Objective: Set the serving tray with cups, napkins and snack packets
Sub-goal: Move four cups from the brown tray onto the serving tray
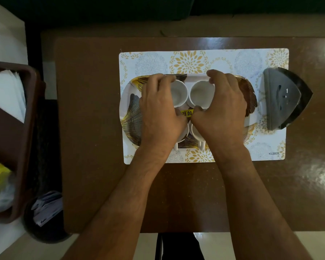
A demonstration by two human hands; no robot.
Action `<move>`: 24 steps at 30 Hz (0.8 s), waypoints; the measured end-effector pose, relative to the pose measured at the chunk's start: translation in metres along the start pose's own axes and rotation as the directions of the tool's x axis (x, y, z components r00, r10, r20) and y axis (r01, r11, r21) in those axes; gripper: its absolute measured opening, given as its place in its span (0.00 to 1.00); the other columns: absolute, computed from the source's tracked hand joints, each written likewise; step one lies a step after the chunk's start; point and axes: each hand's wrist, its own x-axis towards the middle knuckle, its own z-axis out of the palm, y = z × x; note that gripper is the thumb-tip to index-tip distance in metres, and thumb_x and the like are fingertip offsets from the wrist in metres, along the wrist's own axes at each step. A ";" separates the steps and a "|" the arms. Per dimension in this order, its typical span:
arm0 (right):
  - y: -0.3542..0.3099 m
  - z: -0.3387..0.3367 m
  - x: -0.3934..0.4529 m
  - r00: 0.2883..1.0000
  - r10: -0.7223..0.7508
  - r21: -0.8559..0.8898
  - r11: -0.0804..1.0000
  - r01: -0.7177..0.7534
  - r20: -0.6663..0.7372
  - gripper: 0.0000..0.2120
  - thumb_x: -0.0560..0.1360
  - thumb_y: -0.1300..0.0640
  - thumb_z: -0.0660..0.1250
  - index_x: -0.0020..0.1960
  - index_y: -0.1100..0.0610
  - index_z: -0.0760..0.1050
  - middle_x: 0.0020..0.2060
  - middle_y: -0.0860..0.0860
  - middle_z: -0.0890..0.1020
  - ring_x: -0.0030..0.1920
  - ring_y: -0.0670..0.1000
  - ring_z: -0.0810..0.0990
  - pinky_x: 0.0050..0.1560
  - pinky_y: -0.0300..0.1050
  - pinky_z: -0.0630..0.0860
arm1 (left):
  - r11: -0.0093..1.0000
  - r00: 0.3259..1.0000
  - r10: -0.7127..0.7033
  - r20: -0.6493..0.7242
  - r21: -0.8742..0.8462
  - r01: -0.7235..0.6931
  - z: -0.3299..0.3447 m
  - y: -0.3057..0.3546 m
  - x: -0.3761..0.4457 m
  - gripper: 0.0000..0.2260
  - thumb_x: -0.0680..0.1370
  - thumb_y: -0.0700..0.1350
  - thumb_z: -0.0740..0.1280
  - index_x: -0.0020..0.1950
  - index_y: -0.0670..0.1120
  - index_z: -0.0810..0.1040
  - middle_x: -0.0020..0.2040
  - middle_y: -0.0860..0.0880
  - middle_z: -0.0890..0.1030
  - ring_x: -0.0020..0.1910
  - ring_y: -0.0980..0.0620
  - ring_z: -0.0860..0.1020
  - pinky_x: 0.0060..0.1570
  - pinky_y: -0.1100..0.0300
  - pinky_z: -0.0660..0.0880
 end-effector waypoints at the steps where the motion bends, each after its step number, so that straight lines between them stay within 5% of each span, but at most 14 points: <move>1: 0.001 0.000 -0.001 1.000 -0.014 0.036 0.999 0.014 0.000 0.37 0.63 0.61 0.66 0.74 0.60 0.73 0.64 0.57 0.80 0.62 0.62 0.80 0.58 0.54 0.74 | 1.000 1.000 0.018 0.011 -0.023 -0.018 -0.001 0.000 0.000 0.29 0.66 0.35 0.70 0.68 0.43 0.79 0.67 0.45 0.77 0.68 0.43 0.74 0.66 0.43 0.75; 4: 0.004 0.001 -0.002 1.000 -0.003 0.104 0.995 0.003 -0.003 0.39 0.66 0.63 0.70 0.77 0.59 0.70 0.67 0.57 0.80 0.66 0.59 0.78 0.62 0.45 0.70 | 0.997 1.000 0.024 0.012 -0.073 -0.023 -0.002 0.000 0.001 0.29 0.66 0.38 0.66 0.68 0.43 0.79 0.68 0.46 0.78 0.71 0.44 0.73 0.68 0.44 0.73; 9: 0.010 0.008 -0.005 0.999 0.042 0.065 0.997 -0.041 -0.007 0.38 0.69 0.56 0.78 0.77 0.62 0.70 0.67 0.58 0.79 0.68 0.60 0.77 0.63 0.46 0.70 | 0.997 0.997 -0.063 -0.040 -0.041 0.061 0.003 -0.006 -0.001 0.32 0.69 0.45 0.81 0.70 0.41 0.75 0.68 0.43 0.74 0.68 0.45 0.74 0.63 0.66 0.66; 24: 0.010 0.010 -0.006 0.997 0.062 0.106 0.993 -0.058 -0.035 0.40 0.67 0.66 0.76 0.77 0.62 0.67 0.68 0.57 0.81 0.68 0.58 0.79 0.60 0.42 0.68 | 0.999 0.999 -0.035 -0.034 -0.027 0.034 0.005 -0.010 0.002 0.30 0.72 0.42 0.80 0.72 0.42 0.76 0.68 0.44 0.76 0.67 0.45 0.77 0.61 0.71 0.63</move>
